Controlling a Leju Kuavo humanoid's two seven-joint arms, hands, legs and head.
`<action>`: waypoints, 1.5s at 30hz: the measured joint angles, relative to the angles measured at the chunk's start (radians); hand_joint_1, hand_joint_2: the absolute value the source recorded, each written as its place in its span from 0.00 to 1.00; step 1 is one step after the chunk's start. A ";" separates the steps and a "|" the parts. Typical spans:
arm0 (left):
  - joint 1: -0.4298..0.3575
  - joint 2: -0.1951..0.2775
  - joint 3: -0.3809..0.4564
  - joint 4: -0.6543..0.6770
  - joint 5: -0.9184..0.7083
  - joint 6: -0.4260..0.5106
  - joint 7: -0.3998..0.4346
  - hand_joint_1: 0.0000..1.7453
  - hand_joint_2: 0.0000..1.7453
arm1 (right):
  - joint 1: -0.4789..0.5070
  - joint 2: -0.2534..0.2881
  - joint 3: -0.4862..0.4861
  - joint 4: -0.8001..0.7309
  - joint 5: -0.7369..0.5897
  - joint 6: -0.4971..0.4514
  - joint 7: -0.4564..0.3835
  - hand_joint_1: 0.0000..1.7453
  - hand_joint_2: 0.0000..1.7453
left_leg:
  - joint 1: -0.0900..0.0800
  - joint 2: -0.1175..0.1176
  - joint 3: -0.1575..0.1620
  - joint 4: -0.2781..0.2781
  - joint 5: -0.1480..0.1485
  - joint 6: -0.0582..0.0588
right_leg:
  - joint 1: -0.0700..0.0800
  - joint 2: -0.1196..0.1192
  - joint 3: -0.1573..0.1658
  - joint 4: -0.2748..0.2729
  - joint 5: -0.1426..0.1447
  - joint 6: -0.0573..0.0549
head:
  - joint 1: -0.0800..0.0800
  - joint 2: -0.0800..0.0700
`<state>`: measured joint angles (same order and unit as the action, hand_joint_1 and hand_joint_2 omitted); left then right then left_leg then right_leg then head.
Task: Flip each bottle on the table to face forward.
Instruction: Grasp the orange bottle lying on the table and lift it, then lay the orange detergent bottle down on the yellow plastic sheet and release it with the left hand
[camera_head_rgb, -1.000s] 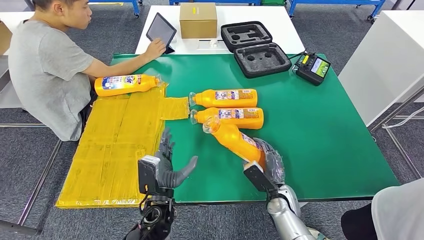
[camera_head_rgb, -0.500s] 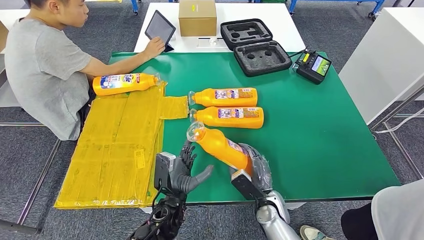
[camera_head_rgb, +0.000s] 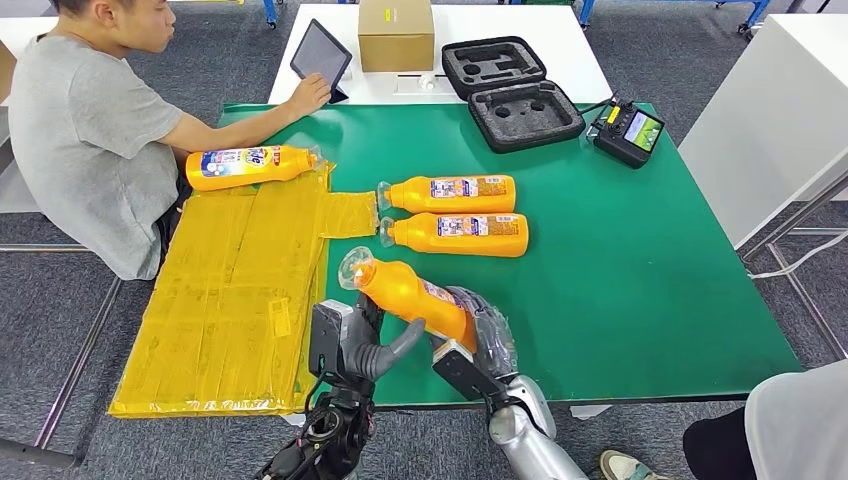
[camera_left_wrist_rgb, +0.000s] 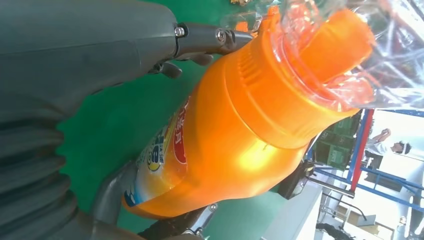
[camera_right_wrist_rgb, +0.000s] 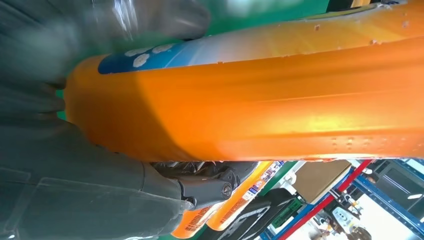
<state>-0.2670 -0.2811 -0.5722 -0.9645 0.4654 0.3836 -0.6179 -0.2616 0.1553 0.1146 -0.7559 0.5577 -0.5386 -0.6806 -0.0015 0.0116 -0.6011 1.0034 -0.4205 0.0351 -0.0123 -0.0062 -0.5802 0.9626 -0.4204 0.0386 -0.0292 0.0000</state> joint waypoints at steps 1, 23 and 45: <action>0.000 0.000 0.000 0.000 0.000 0.000 0.000 0.00 0.00 | -0.002 0.001 0.002 0.004 0.000 0.000 0.000 1.00 1.00 | 0.000 0.000 0.000 0.000 0.000 0.000 | 0.000 0.000 0.000 0.000 0.000 0.000 | 0.000 0.000; -0.046 -0.019 0.007 0.056 0.007 0.077 -0.052 0.00 1.00 | -0.045 0.031 0.080 0.069 -0.048 -0.001 -0.009 1.00 1.00 | 0.000 -0.001 -0.002 0.000 0.001 0.000 | 0.000 0.000 -0.002 0.000 0.000 0.000 | 0.000 0.000; -0.051 -0.023 0.005 0.087 -0.001 0.087 -0.081 0.00 1.00 | -0.075 0.037 0.107 0.103 -0.084 0.025 -0.015 1.00 1.00 | 0.000 -0.001 -0.003 0.000 0.001 0.000 | 0.000 0.000 -0.003 0.000 0.000 0.000 | 0.000 0.000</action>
<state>-0.3183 -0.3037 -0.5671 -0.8774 0.4647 0.4703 -0.6988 -0.3362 0.1919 0.2214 -0.6524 0.4735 -0.5141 -0.6956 -0.0016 0.0110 -0.6042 1.0035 -0.4200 0.0354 -0.0124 -0.0065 -0.5831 0.9629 -0.4203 0.0386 -0.0290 0.0000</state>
